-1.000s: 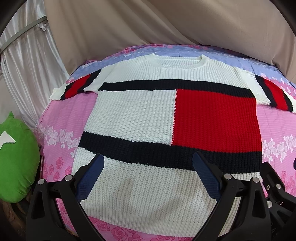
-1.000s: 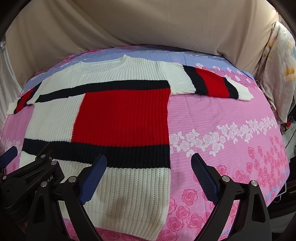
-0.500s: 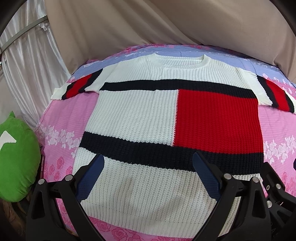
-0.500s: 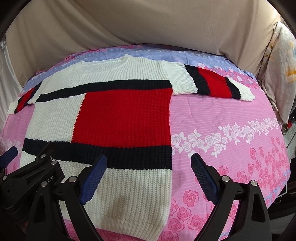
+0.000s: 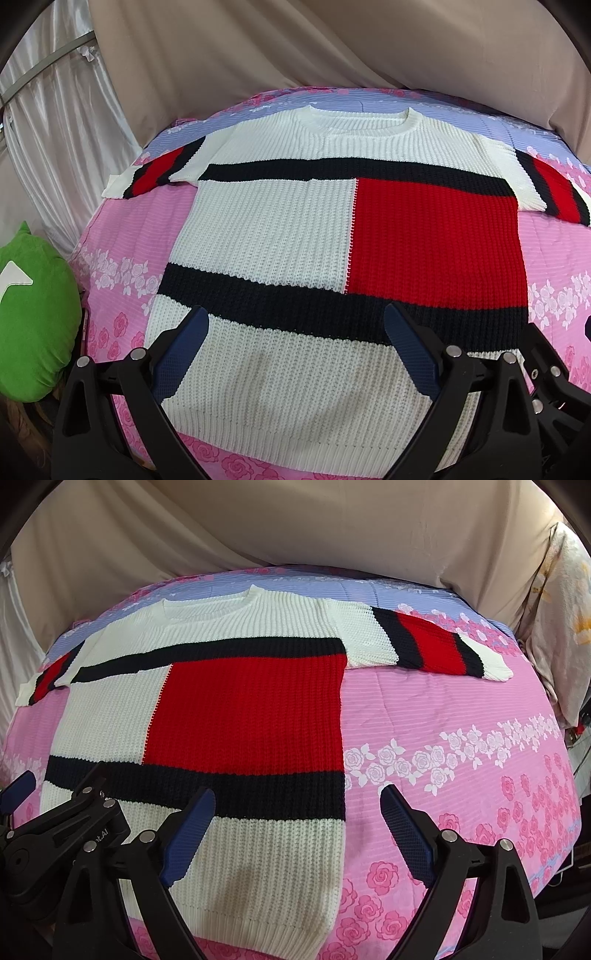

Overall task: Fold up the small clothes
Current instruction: 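Grasp the striped sleeve cuff with the right gripper and lift it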

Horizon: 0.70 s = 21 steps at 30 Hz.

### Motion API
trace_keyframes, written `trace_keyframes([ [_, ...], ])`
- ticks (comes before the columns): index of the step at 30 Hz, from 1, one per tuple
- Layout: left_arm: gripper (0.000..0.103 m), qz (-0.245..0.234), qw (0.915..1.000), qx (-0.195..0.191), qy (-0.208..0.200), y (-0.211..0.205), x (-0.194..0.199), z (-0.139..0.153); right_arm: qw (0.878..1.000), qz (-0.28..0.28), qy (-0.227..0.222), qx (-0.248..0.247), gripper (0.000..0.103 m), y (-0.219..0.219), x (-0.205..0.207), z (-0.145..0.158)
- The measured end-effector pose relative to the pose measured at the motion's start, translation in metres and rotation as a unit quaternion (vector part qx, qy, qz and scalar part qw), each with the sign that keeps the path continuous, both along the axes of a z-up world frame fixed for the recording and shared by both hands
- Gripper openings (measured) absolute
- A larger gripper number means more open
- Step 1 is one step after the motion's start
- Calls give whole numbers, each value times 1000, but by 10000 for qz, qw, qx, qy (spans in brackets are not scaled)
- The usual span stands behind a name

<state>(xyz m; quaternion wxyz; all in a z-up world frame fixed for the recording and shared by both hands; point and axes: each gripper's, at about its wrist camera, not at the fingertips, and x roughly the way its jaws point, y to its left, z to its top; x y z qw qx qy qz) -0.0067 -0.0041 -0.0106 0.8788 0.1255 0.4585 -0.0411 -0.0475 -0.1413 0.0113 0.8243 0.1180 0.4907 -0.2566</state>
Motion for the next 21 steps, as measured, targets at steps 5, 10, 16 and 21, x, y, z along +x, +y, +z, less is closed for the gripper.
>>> trace_keyframes([
  [5, 93, -1, 10000, 12, 7, 0, 0, 0, 10000, 14, 24, 22, 89, -1, 2, -1],
  [10, 93, -4, 10000, 26, 30, 1, 0, -1, 10000, 6, 53, 59, 89, -4, 2, -3],
  [16, 95, -99, 9994, -99, 307, -4, 8, -8, 9985, -2, -4, 550, 89, -22, 2, -14],
  [21, 97, -189, 9982, -190, 541, -14, 17, -13, 9956, -643, -152, 671, 89, -102, -11, -21],
])
